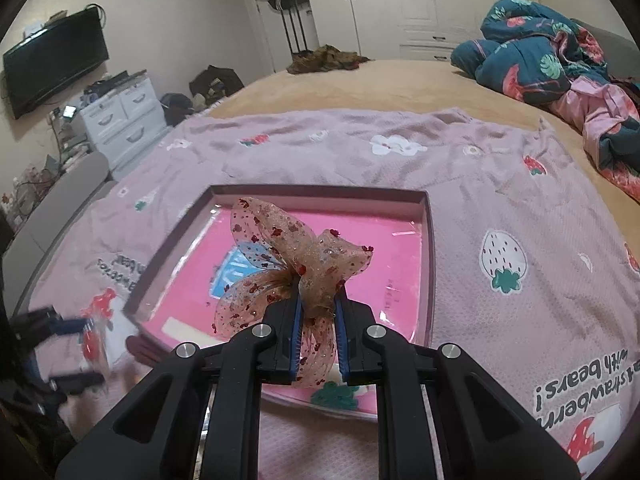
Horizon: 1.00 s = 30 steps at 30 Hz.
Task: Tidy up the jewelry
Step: 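Carry the bow into the brown box with the right tool while the left tool places the cherry card there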
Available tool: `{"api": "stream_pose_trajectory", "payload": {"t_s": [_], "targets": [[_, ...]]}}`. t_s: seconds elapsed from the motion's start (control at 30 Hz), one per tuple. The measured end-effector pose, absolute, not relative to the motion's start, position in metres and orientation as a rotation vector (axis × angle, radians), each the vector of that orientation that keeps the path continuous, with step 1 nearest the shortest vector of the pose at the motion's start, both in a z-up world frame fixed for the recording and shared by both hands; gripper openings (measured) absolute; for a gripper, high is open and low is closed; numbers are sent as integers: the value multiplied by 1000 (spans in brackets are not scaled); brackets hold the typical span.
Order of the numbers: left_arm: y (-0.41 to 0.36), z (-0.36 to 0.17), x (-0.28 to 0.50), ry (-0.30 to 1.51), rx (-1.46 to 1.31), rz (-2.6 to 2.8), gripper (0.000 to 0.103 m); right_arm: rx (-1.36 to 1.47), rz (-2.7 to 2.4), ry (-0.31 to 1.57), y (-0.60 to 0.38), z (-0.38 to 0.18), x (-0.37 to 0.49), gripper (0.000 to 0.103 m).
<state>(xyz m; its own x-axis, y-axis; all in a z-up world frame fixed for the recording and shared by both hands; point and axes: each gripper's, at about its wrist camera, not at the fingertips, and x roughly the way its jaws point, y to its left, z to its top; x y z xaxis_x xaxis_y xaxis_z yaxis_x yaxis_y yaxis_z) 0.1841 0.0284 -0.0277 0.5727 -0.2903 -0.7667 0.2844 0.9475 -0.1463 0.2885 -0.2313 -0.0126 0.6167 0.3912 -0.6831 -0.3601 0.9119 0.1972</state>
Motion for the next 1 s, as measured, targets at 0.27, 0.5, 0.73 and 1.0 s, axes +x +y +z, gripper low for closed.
{"api": "stream_pose_trajectory", "payload": {"t_s": [0.27, 0.5, 0.73, 1.0], "targets": [[24, -39, 243, 923, -40, -285, 68, 28, 382, 859, -236, -37, 299, 14], [20, -55, 271, 949, -36, -235, 69, 25, 336, 894, -243, -54, 300, 18], [24, -61, 276, 964, -52, -215, 72, 49, 324, 889, -251, -53, 293, 38], [27, -45, 262, 937, -66, -190, 83, 88, 331, 839, -262, -31, 272, 60]]}}
